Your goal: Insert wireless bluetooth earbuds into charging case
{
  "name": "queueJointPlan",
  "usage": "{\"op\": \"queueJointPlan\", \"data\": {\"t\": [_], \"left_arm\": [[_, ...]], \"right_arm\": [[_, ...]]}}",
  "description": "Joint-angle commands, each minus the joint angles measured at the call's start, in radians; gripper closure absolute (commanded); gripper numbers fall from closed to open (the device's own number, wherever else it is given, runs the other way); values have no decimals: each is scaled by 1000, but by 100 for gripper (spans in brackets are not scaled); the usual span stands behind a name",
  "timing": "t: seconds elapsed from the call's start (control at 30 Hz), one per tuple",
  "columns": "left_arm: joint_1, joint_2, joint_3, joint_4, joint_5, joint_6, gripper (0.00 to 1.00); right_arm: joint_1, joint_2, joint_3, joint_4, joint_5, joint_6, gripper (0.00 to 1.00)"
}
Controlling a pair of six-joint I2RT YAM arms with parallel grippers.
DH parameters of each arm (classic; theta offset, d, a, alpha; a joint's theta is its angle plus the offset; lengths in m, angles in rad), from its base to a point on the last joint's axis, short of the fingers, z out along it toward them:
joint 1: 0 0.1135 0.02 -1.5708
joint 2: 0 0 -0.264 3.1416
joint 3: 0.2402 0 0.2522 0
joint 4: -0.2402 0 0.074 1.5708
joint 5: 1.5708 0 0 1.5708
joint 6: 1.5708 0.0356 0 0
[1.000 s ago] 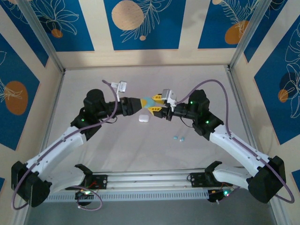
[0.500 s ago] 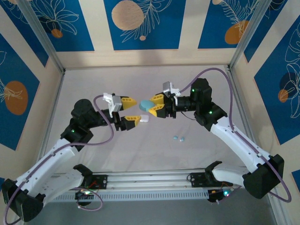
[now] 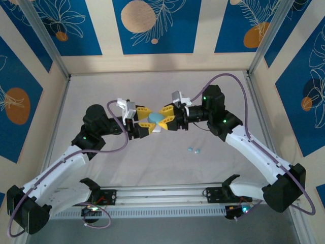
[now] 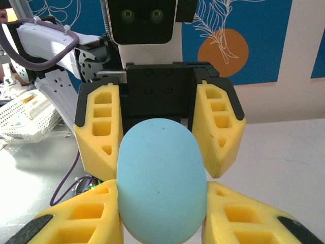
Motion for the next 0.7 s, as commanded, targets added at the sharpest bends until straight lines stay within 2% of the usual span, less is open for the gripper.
{"op": "queueJointPlan", "data": {"t": [0.0,0.27,0.53,0.67], "left_arm": [[-5,-2,31,32,34,-6,44],[-11,9,36,21,51,-1,47],[-15,19,47,36,45,-10,53],[-14,17,44,68,50,-32,52]], "right_arm": [[8,7,42,-9,-3,-11,66],[11,15,40,18,4,6,66],[18,20,47,-8,29,-18,66],[24,20,45,-19,45,-36,66]]}}
